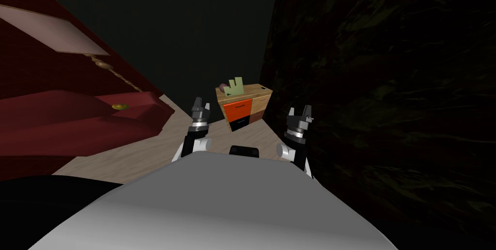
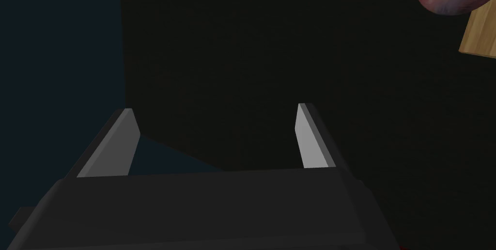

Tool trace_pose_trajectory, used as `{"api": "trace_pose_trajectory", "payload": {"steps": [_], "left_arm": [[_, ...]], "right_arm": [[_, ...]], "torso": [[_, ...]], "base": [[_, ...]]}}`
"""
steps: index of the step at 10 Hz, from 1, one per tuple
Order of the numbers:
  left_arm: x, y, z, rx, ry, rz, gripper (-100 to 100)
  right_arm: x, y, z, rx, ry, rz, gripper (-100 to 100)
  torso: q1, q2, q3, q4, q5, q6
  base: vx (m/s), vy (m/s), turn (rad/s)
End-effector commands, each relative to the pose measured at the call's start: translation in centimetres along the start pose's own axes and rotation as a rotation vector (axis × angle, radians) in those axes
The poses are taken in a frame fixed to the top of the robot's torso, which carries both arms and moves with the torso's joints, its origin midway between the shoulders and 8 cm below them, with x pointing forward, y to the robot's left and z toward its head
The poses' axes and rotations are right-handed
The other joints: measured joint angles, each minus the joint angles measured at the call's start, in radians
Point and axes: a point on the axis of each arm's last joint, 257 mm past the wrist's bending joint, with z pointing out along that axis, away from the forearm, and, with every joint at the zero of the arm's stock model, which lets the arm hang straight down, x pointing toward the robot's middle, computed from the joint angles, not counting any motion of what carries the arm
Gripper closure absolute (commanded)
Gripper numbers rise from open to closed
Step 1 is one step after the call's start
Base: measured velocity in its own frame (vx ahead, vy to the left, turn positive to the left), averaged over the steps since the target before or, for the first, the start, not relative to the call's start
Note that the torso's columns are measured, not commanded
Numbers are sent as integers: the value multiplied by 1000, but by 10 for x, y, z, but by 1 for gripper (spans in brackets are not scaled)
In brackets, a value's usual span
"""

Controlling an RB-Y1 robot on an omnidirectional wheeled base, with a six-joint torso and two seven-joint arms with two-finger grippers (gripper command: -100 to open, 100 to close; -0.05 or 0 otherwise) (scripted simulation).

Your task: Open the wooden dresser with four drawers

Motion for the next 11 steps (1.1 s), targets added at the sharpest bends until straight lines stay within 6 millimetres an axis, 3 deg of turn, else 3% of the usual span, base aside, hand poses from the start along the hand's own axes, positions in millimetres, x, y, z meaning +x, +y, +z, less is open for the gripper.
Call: {"api": "trace_pose_trajectory", "payload": {"steps": [1, 9, 10, 11], "left_arm": [[0, 0, 0, 0, 0, 0, 0], [0, 0, 0, 0, 0, 0, 0], [1, 3, 0, -4, 23, 14, -100], [2, 6, 0, -10, 38, 23, -100]], "right_arm": [[0, 0, 0, 0, 0, 0, 0], [0, 0, 0, 0, 0, 0, 0], [0, 0, 0, 0, 0, 0, 0], [0, 0, 0, 0, 0, 0, 0]], "torso": [[0, 40, -82, 41, 0, 0], [0, 618, -1234, 617, 0, 0], [0, 691, -1382, 691, 0, 0], [0, 724, -1451, 724, 0, 0]], "base": [[0, 0, 0], [0, 0, 0], [20, -11, 15], [48, -29, 31]]}}
